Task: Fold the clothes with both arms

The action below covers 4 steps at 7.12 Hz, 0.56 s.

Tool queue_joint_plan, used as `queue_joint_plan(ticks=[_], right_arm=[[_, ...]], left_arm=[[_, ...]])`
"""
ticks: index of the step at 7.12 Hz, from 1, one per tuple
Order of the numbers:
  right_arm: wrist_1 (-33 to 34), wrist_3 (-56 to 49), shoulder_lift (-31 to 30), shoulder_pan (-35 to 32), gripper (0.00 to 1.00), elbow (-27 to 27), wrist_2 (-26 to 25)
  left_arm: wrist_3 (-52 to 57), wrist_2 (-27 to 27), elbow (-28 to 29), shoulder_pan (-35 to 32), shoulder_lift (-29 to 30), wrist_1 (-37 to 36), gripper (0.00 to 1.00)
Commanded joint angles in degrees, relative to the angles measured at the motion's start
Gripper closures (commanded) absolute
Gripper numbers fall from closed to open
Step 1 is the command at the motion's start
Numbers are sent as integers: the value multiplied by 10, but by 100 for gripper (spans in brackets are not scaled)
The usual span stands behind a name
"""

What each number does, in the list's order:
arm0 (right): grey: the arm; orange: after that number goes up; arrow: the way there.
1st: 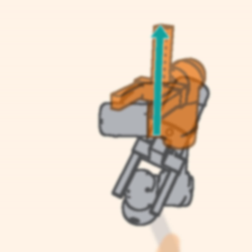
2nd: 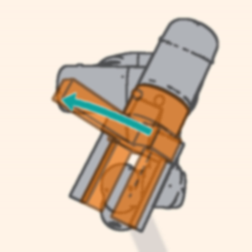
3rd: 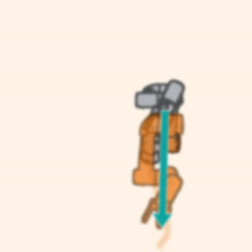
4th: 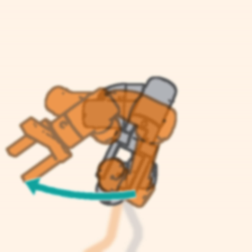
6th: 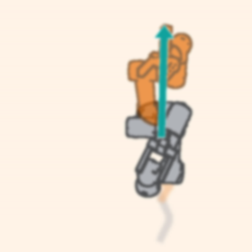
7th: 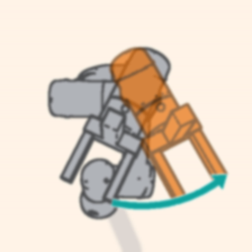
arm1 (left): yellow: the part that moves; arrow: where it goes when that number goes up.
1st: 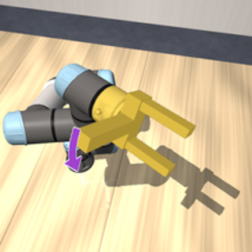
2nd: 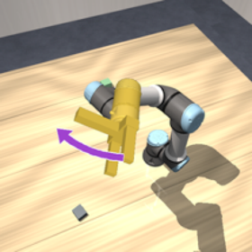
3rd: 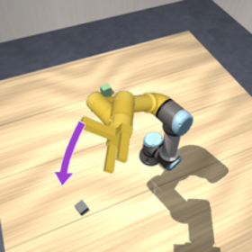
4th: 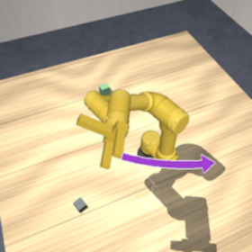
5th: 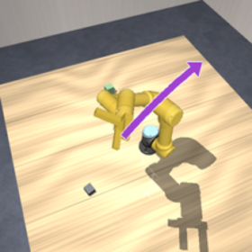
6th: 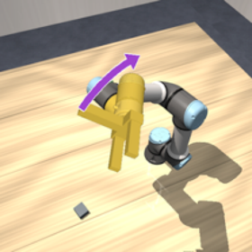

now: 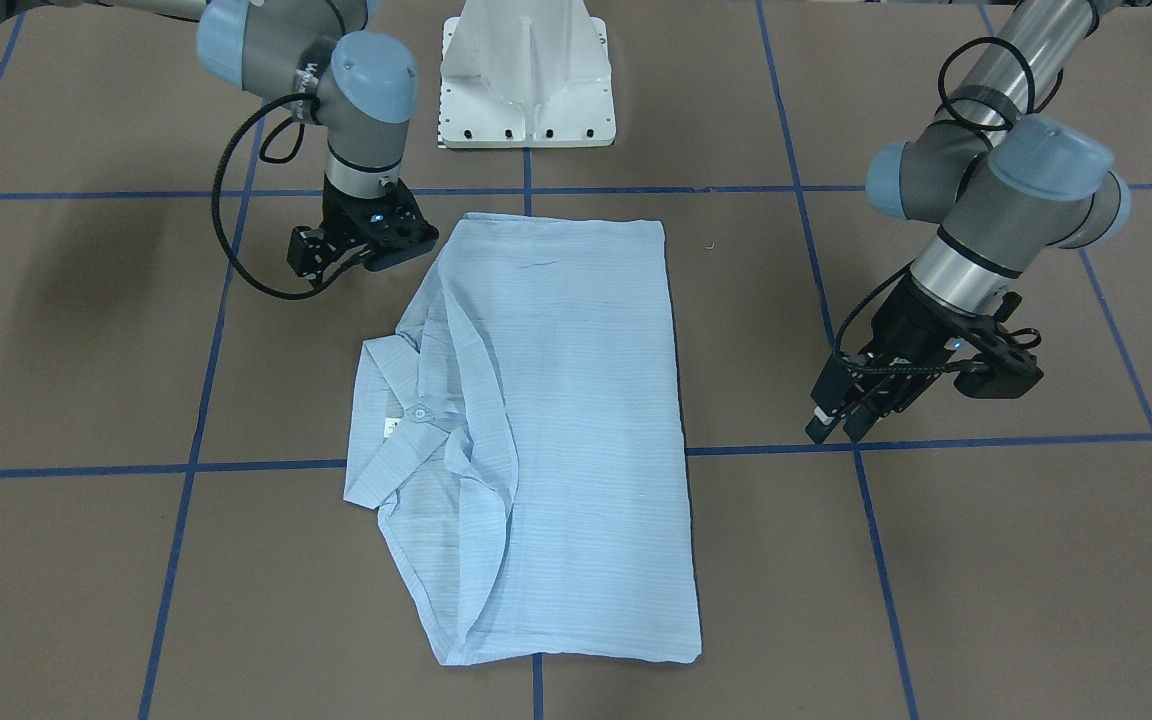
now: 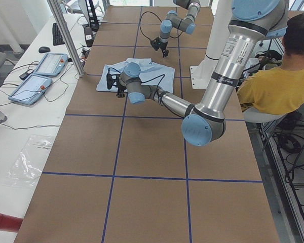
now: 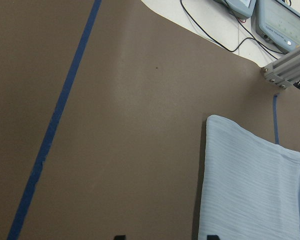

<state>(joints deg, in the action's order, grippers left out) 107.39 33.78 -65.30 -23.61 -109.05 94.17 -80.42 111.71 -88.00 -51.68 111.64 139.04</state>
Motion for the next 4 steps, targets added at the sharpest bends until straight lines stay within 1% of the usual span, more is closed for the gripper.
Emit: queue_joint_plan(ticks=[1, 2, 3, 4], right_arm=[[4, 6, 24, -9, 0, -5, 1], [-3, 37, 69, -19, 0, 19, 2], [-23, 78, 127, -20, 0, 77, 2], [-66, 107, 162, -20, 0, 142, 3]], left_arm=[[0, 0, -2, 0, 1, 0, 37], [-1, 19, -2, -1, 0, 0, 37], [-1, 28, -5, -2, 0, 0, 37], [-1, 28, -6, -2, 0, 0, 37]])
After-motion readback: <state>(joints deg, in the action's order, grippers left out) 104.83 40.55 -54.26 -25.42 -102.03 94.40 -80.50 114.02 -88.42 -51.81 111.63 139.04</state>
